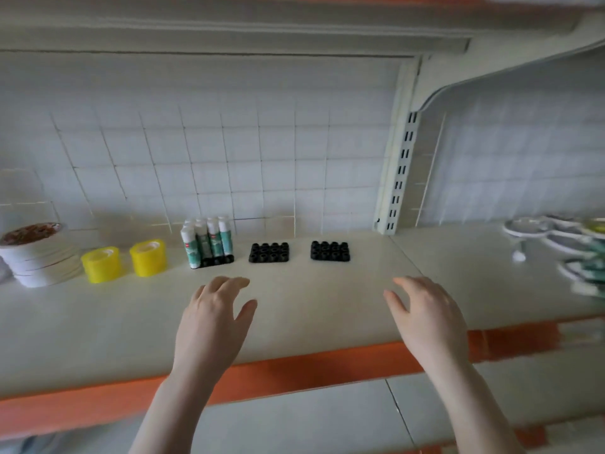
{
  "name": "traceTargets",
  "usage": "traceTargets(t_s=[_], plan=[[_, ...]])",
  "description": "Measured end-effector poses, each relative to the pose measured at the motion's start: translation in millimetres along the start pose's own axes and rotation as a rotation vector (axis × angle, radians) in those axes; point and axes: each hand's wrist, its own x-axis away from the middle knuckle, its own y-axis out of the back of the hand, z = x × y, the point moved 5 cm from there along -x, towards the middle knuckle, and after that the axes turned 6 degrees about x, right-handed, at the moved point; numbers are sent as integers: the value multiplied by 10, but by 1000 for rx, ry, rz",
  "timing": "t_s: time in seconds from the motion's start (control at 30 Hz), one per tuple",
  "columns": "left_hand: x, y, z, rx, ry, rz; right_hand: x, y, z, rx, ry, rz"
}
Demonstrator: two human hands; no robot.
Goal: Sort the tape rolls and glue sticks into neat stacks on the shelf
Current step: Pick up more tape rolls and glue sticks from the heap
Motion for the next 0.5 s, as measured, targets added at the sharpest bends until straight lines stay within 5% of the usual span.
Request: traceTargets(t_s=[0.5], plan=[[25,-1974,-2392,-26,105,46,-763,503,-3043,7,145,-104]])
